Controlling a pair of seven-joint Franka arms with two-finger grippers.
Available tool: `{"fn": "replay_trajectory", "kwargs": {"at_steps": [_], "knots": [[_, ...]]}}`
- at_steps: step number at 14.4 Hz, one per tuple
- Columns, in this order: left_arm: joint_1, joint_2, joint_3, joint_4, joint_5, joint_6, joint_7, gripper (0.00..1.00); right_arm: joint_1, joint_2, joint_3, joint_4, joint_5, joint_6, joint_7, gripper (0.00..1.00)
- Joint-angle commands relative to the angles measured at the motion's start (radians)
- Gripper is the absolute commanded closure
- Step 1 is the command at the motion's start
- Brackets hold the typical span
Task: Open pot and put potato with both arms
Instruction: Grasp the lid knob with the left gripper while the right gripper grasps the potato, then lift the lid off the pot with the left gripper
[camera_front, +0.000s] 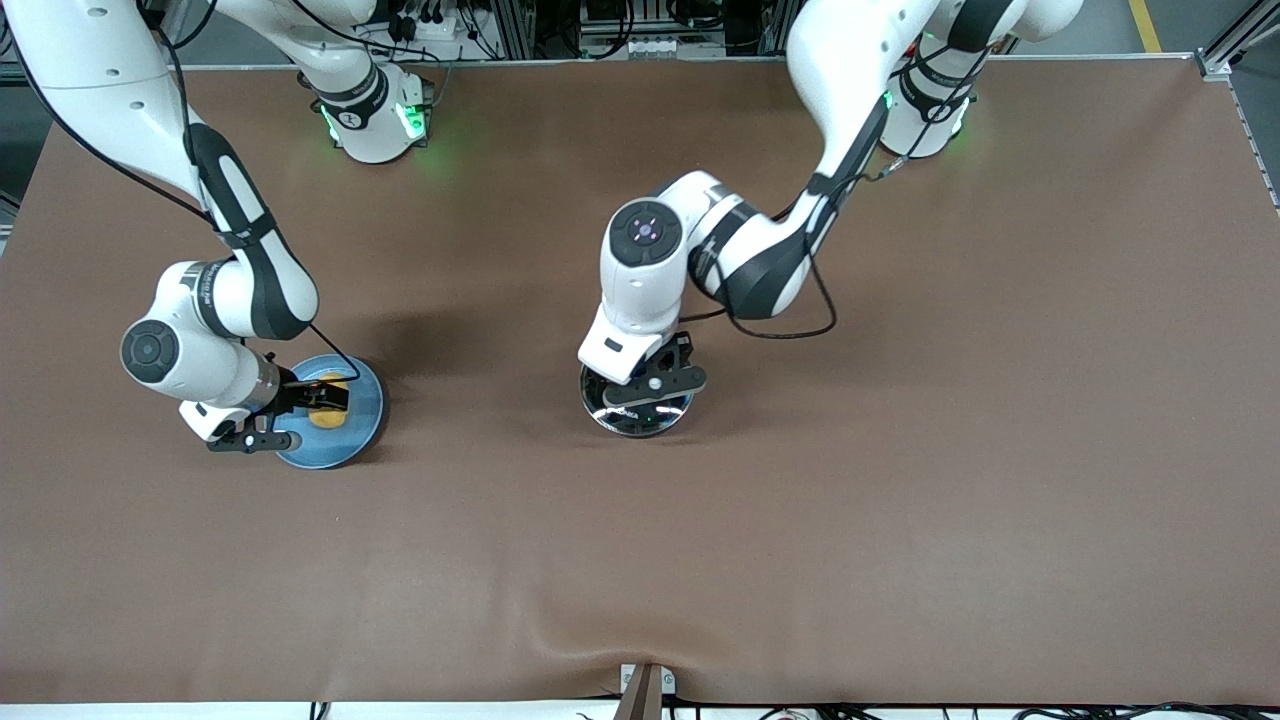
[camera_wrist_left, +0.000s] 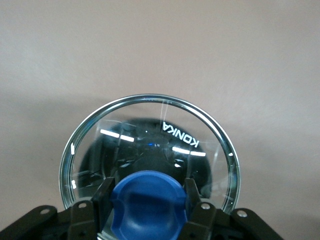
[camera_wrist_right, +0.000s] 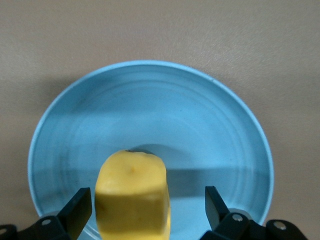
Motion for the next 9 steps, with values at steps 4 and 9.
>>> {"fn": "replay_trajectory", "kwargs": {"at_steps": [4,9], "knots": [[0.115,-0.215,0.006,-0.032,0.01,-0.155,-0.02,1.0,-0.003,0.008,0.008,0.002,0.015,0.01,-0.021,0.41],[0.273,-0.308,-0.003,-0.047,-0.065,-0.316,0.193,1.0,-0.003,0.004,0.009,0.005,0.016,-0.002,-0.019,0.73]]}}
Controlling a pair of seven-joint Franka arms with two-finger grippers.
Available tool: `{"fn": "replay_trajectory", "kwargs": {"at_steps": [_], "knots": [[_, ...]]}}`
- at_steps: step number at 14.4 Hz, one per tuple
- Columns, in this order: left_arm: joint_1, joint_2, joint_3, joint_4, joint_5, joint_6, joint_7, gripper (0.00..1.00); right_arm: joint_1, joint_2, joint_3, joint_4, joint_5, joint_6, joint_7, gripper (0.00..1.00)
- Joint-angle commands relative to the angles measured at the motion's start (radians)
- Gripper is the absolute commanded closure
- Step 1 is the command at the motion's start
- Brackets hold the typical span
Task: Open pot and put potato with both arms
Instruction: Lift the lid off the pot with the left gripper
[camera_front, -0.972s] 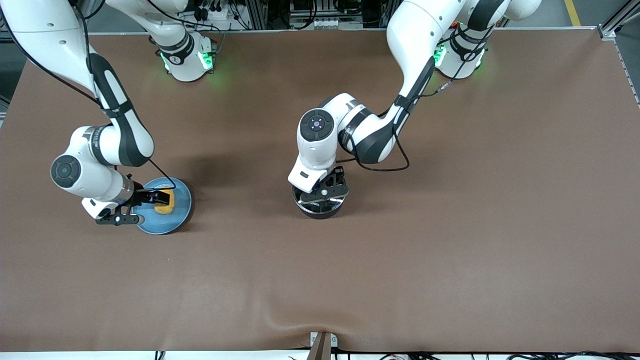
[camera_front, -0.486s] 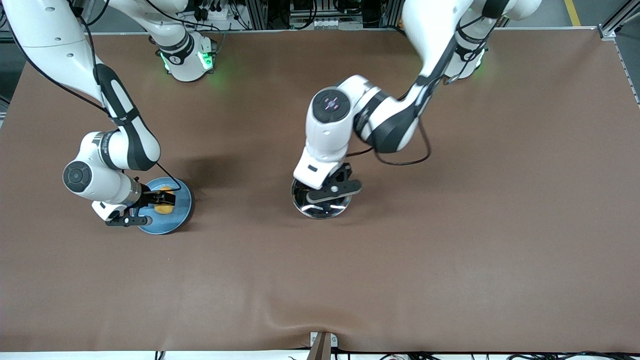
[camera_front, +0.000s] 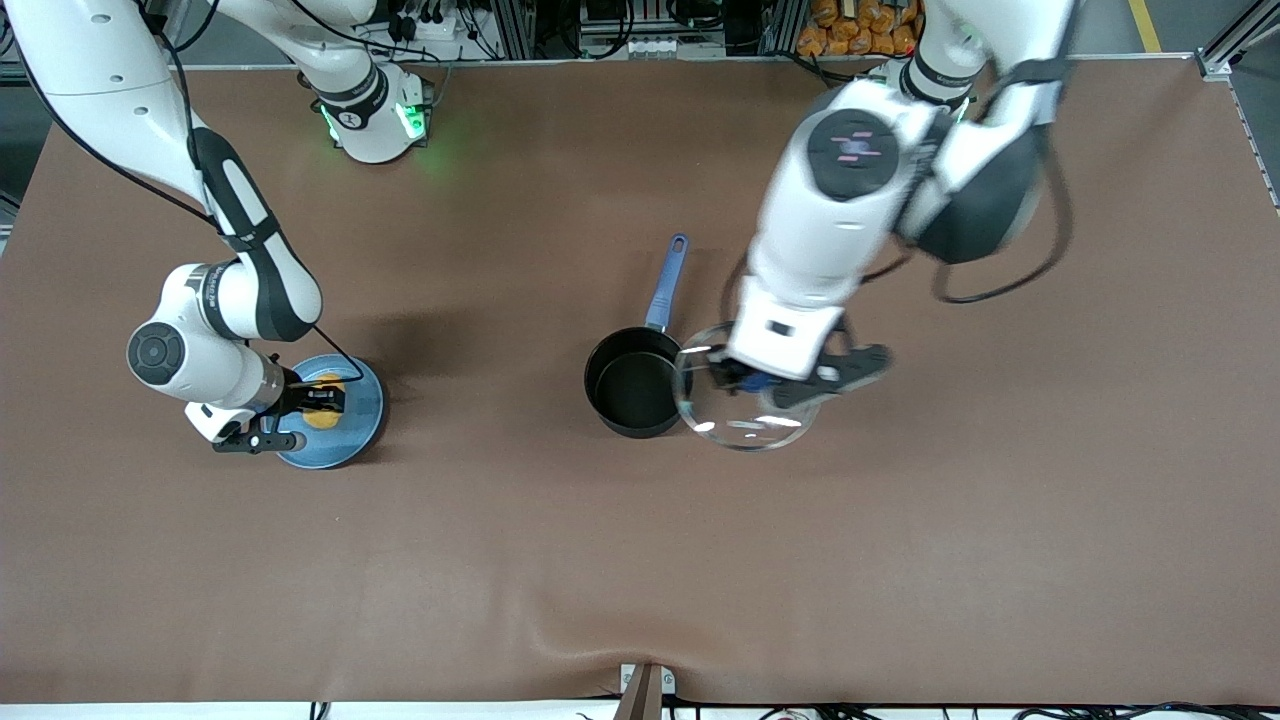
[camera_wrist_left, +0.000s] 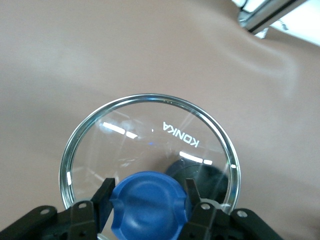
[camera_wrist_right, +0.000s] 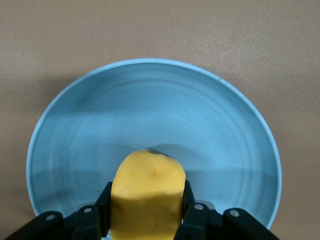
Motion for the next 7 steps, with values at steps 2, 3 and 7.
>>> {"fn": "replay_trajectory", "kwargs": {"at_steps": [2,3,7], "knots": [[0.088,-0.065,-0.013,-0.048,-0.041,-0.071,0.095,1.0,0.001,-0.025,0.006,0.012,0.016,-0.027,-0.017,0.85],[0.099,-0.076,-0.013,-0.058,-0.041,-0.084,0.116,1.0,0.003,-0.046,0.006,0.023,0.016,-0.067,-0.017,0.88],[0.15,-0.119,-0.011,-0.118,-0.038,-0.084,0.253,1.0,0.023,-0.164,0.006,0.118,0.015,-0.274,-0.018,0.93]]}}
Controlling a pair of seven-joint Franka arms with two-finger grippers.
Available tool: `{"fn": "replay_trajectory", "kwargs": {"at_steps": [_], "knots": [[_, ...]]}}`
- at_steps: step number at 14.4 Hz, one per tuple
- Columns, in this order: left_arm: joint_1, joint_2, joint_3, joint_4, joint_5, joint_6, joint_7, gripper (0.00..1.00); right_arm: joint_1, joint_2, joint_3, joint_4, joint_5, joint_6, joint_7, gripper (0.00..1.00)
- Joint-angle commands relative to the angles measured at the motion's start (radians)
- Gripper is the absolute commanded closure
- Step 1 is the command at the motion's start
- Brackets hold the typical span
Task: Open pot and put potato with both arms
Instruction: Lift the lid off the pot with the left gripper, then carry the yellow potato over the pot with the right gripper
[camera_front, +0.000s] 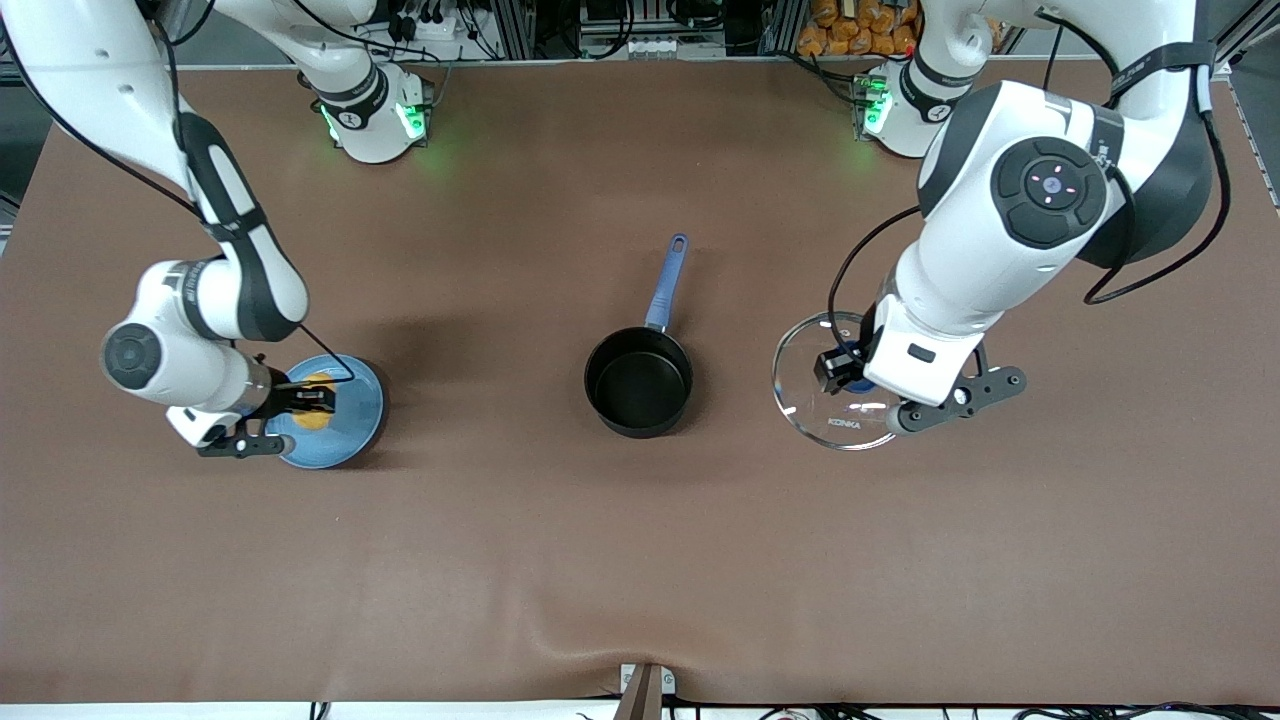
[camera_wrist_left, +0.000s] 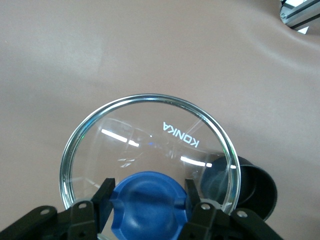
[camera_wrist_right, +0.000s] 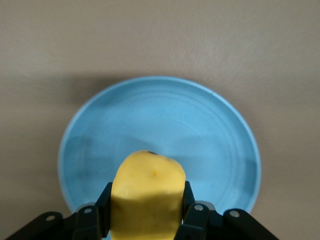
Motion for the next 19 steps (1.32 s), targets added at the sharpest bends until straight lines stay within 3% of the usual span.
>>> {"fn": "replay_trajectory", "kwargs": {"at_steps": [1,6,11,15,19], "knots": [[0.039,-0.071,-0.007,-0.082,-0.014,-0.003,0.121,1.0,0.03,-0.127,0.001,0.034,0.015,-0.107,-0.014,0.93],[0.122,-0.096,-0.01,-0.119,-0.014,0.004,0.256,1.0,0.095,-0.225,0.001,0.081,0.015,-0.126,0.001,0.94],[0.142,-0.154,-0.011,-0.263,-0.016,0.089,0.297,1.0,0.242,-0.208,-0.002,0.279,-0.002,-0.319,0.203,0.95],[0.144,-0.16,-0.007,-0.323,-0.002,0.112,0.323,1.0,0.374,-0.145,-0.001,0.357,-0.004,-0.33,0.465,0.96],[0.164,-0.183,-0.008,-0.419,0.007,0.177,0.336,1.0,0.513,-0.011,-0.002,0.494,-0.011,-0.327,0.748,0.96]]}}
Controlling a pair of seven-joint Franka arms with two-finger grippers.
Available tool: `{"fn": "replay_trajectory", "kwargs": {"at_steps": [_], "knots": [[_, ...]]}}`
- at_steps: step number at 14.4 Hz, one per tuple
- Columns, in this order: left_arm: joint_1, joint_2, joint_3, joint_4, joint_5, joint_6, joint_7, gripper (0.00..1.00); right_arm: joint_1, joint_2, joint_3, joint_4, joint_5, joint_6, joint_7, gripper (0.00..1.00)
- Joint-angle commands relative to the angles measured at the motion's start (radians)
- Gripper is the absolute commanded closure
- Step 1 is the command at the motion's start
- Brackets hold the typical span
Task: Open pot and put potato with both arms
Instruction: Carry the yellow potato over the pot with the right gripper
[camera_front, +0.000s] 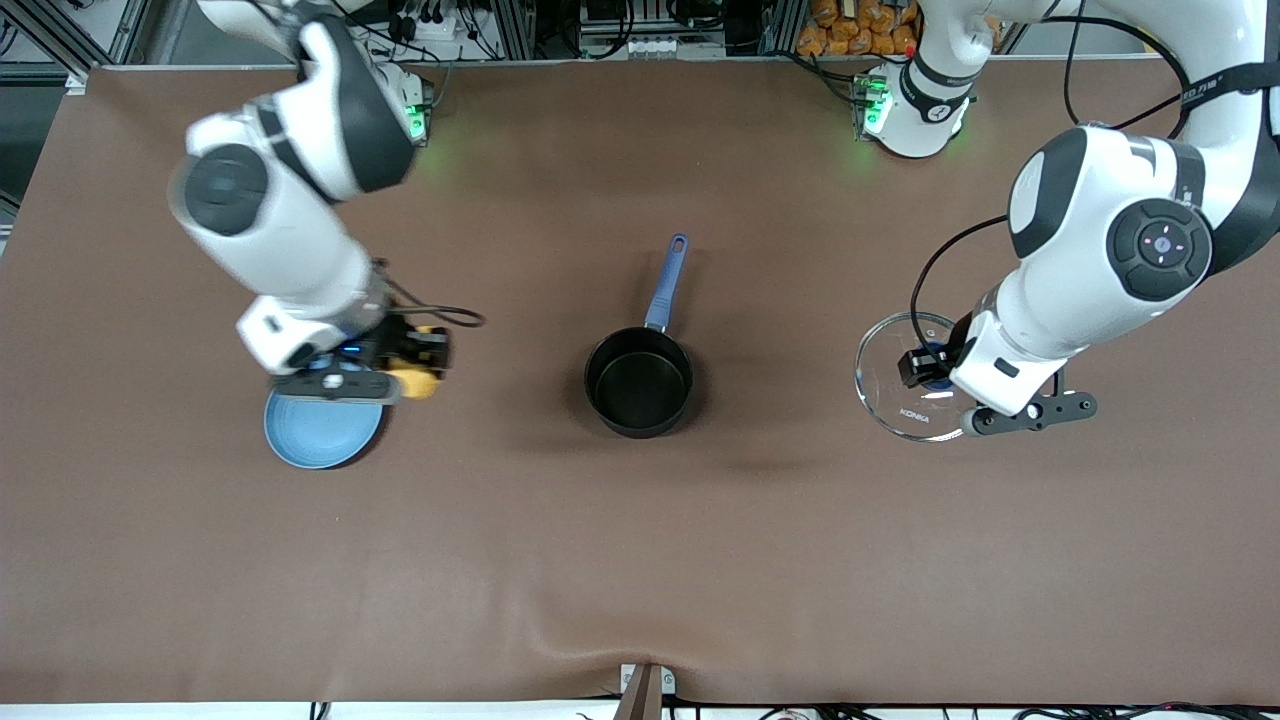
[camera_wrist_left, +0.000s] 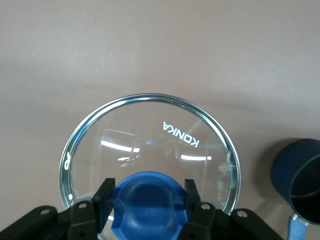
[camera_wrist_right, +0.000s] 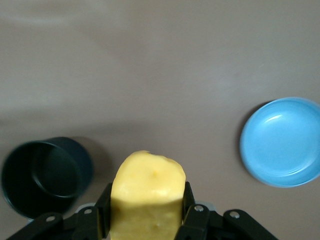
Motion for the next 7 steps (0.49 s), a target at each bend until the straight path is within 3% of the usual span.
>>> {"fn": "replay_trajectory", "kwargs": {"at_steps": [1,4,7], "knots": [[0.017,-0.07,-0.008,-0.114,0.005,0.082,0.04,1.0,0.089,0.133,-0.011,0.154,-0.021,-0.02,0.188,0.96],[0.016,-0.086,-0.006,-0.153,0.007,0.127,0.069,1.0,0.184,0.228,-0.012,0.24,-0.059,-0.017,0.345,0.96],[0.031,-0.087,-0.006,-0.179,0.007,0.139,0.083,1.0,0.252,0.304,-0.014,0.283,-0.096,0.005,0.373,0.96]]}}
